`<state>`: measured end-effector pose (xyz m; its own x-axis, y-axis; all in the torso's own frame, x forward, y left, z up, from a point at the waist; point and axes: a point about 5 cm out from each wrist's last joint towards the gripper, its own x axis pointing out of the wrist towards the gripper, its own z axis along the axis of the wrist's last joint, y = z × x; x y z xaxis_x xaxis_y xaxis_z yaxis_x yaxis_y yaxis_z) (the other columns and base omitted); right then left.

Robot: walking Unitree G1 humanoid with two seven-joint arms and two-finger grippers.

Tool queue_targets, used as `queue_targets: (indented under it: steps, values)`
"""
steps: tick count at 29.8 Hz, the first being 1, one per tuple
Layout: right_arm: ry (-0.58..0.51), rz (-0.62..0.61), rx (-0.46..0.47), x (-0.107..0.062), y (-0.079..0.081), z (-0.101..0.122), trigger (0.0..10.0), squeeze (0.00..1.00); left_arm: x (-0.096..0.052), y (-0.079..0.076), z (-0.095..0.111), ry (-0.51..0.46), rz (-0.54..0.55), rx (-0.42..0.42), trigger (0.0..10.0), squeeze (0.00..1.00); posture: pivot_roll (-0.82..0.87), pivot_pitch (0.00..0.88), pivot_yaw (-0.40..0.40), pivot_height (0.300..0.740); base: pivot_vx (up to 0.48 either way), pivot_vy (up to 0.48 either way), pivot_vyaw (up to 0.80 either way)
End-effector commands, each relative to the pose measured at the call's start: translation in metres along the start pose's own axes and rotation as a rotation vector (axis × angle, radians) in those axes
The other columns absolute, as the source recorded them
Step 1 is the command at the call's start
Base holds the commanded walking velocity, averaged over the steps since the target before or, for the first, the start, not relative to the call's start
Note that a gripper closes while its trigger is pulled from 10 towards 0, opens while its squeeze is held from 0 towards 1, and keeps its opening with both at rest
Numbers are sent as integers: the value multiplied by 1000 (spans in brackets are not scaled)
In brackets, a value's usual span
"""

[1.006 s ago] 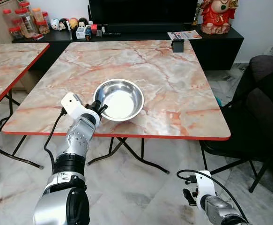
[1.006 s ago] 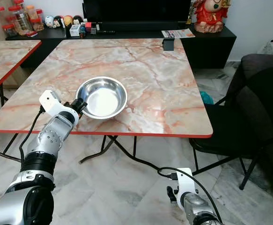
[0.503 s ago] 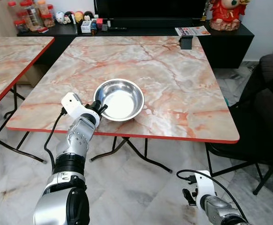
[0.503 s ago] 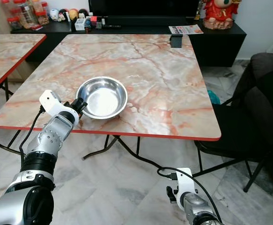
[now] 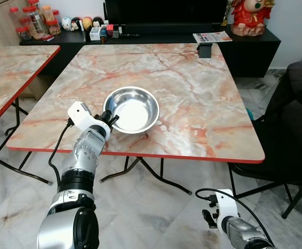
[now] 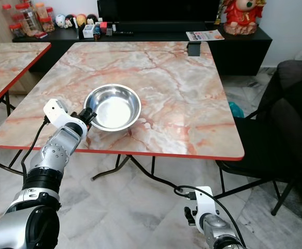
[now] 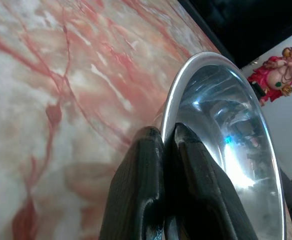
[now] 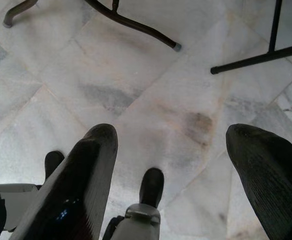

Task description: Setting the table

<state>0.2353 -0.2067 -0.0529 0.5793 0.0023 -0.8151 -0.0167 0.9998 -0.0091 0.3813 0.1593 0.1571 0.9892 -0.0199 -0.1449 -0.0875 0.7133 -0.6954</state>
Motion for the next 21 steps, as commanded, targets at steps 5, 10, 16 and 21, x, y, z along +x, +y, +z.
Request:
queue_targets:
  steps: [5,10,16,21]
  values:
    - [-4,1,-13,0,2,3,10000,0,1,-11,13,-37,-31,41,10000,0,-32,38,55,740,277,0,0]
    - [-2,3,-15,0,2,3,10000,0,1,-12,14,-40,-35,48,10000,0,-32,39,56,740,278,0,0]
    - [1,8,-20,0,2,3,10000,0,1,-13,15,-45,-42,54,10000,0,-27,34,53,740,279,0,0]
    - [3,9,-20,0,2,3,10000,0,1,-14,16,-46,-44,54,10000,0,-28,34,54,740,278,0,0]
